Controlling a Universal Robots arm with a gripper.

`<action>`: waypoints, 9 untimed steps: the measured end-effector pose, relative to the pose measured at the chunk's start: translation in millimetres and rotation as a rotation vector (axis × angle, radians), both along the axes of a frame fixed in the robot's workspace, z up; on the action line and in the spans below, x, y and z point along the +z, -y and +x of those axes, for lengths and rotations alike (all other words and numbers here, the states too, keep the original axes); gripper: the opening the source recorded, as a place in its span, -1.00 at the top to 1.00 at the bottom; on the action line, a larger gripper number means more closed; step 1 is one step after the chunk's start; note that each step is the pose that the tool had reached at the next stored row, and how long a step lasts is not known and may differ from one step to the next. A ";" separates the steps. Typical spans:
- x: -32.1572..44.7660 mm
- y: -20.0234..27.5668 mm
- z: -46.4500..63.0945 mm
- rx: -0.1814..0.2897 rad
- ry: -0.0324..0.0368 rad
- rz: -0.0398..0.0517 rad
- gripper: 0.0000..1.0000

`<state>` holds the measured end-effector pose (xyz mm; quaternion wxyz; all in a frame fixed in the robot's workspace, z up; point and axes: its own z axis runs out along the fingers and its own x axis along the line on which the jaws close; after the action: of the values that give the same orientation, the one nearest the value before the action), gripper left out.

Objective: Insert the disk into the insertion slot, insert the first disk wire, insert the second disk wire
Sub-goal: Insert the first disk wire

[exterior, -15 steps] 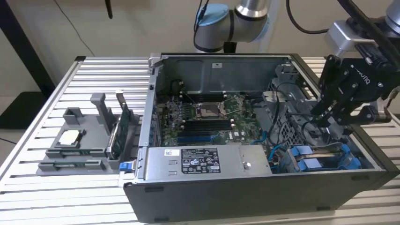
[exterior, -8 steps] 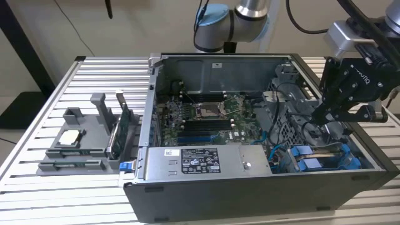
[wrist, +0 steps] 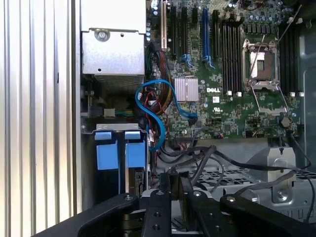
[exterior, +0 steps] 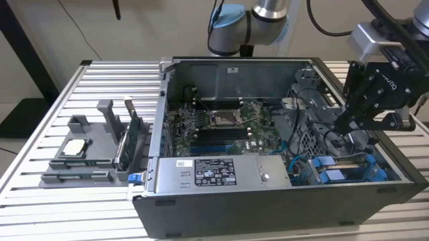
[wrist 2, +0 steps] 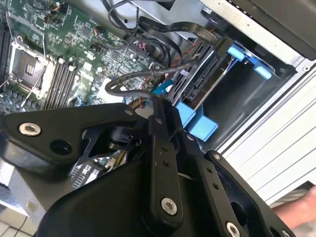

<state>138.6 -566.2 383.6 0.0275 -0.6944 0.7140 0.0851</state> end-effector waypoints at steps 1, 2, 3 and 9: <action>0.0 0.0 -0.2 0.000 0.0069 -0.0034 0.62; -0.2 0.0 -0.5 0.000 0.0165 -0.0089 0.62; -0.4 0.1 -0.8 0.000 0.0264 -0.0145 0.62; -1.4 0.1 -1.7 0.000 0.0736 -0.0527 0.62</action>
<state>136.9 -566.3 382.2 0.0354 -0.6976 0.7144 0.0407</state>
